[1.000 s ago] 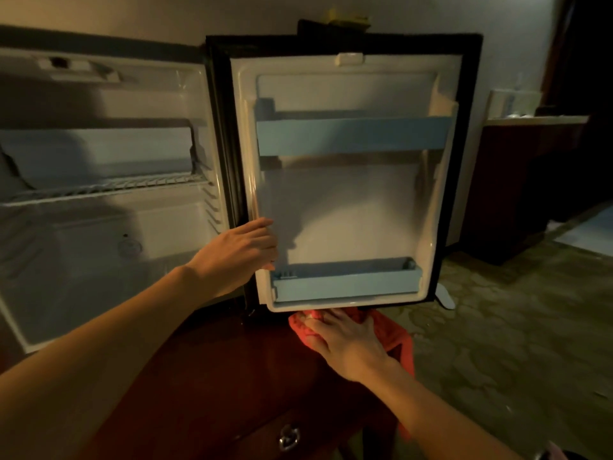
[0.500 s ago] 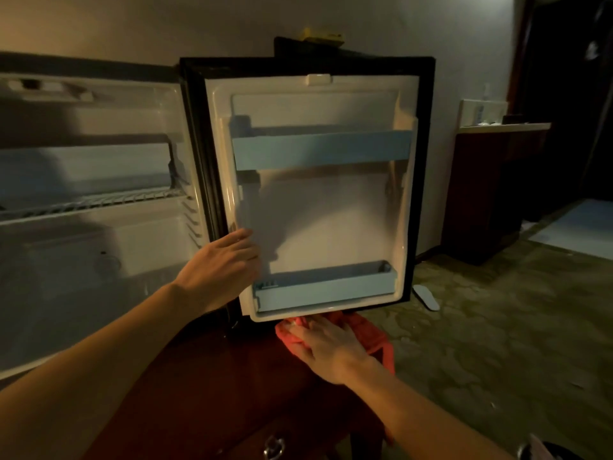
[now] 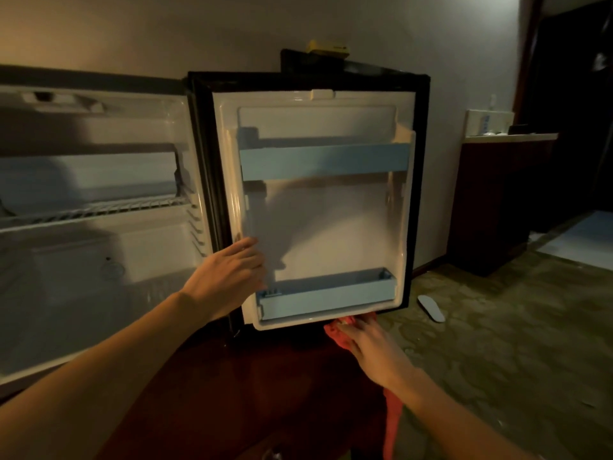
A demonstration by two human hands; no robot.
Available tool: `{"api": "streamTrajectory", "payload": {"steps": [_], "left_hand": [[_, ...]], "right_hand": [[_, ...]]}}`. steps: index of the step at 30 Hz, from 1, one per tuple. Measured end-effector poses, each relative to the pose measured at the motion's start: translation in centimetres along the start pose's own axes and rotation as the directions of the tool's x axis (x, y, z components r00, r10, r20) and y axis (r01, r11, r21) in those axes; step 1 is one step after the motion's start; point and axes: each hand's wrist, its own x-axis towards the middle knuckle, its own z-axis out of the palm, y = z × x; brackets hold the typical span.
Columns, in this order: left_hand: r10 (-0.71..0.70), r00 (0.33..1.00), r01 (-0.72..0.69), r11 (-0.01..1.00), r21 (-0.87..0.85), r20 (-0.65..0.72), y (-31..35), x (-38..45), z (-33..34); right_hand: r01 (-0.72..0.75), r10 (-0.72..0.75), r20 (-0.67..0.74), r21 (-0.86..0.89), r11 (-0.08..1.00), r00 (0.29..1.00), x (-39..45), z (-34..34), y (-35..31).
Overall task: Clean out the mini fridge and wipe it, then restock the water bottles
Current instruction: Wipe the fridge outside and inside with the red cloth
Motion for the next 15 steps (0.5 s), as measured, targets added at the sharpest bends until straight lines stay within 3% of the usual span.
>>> {"api": "streamTrajectory", "payload": {"steps": [3,6,9,15], "left_hand": [[-0.01,1.0,0.009,0.999,-0.048,-0.013,-0.2,-0.1,0.3],[-0.001,1.0,0.001,0.998,-0.058,-0.003,-0.2,0.1,0.2],[0.004,1.0,-0.003,0.999,-0.048,0.019,-0.3,0.4,0.2],[0.024,1.0,-0.025,0.997,-0.068,-0.011,-0.5,0.3,1.0]], "right_hand": [[0.05,-0.056,-0.063,-0.091,0.995,0.996,-0.4,0.0,-1.6],[0.141,-0.141,0.006,-0.139,0.98,0.99,0.5,0.3,-4.4],[0.176,-0.174,0.039,-0.077,0.981,0.984,1.8,1.2,-5.9],[0.067,-0.064,-0.096,0.025,0.997,0.993,2.6,1.1,-2.4]]}}
